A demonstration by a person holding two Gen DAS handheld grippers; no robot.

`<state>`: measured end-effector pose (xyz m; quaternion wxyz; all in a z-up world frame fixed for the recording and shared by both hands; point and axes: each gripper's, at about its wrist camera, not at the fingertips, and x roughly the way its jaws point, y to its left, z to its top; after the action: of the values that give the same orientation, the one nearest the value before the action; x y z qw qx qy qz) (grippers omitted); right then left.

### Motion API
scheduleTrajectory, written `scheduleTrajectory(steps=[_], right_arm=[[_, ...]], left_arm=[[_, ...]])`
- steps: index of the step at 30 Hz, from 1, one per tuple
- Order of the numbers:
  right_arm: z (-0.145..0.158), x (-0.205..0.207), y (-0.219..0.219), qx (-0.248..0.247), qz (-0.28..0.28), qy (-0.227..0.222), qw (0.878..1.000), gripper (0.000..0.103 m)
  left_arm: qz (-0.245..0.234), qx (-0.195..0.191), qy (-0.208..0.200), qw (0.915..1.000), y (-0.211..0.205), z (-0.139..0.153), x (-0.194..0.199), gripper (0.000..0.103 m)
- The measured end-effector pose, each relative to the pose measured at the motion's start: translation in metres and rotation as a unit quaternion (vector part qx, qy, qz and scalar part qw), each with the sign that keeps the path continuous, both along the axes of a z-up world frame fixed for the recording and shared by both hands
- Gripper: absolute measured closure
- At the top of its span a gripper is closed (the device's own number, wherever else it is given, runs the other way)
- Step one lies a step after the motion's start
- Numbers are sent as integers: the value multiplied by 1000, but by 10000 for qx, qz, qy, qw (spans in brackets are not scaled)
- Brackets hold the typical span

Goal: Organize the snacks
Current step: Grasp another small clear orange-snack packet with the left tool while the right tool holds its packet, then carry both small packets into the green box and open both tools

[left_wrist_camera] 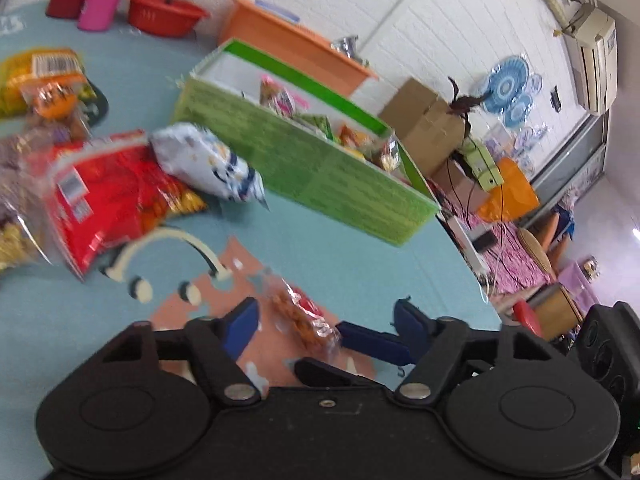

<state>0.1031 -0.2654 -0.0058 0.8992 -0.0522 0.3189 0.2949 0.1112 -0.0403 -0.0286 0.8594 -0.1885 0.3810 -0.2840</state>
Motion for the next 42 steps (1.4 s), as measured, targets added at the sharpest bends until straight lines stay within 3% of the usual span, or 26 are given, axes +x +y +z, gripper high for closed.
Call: scheduleTrajectory(steps=[7, 8, 9, 10, 12, 15, 21, 29, 35, 42], right_arm=[[-2, -1, -3, 117, -91, 18, 9999, 36], [-2, 0, -2, 135, -108, 16, 9999, 36], [-3, 0, -2, 145, -117, -2, 9998, 39], [-3, 1, -1, 131, -145, -15, 9998, 43], [-3, 1, -2, 121, -193, -37, 9997, 53], [-1, -3, -6, 158, -223, -98, 9996, 55], [18, 0, -11, 179, -318, -570, 9977, 55], [48, 41, -23, 247, -581, -1330, 9891, 55], [51, 79, -29, 284, -762, -1554, 9845, 55], [41, 112, -31, 346, -865, -1542, 9836, 54]], left_arm=[[151, 57, 88, 9998, -13, -4, 11, 22], [128, 168, 56, 9998, -17, -4, 12, 27], [67, 263, 45, 9996, -20, -6, 12, 46], [119, 274, -25, 9996, -21, -7, 11, 39], [163, 260, -11, 9995, -21, -8, 10, 39], [167, 272, -135, 9994, -24, -3, 6, 40], [108, 188, -580, 9981, -31, 29, 13, 40], [56, 118, -1214, 9925, -54, 70, 52, 40], [-7, -64, -1220, 9925, -62, 72, 95, 40], [103, 67, -1243, 9922, -67, 61, 126, 37]])
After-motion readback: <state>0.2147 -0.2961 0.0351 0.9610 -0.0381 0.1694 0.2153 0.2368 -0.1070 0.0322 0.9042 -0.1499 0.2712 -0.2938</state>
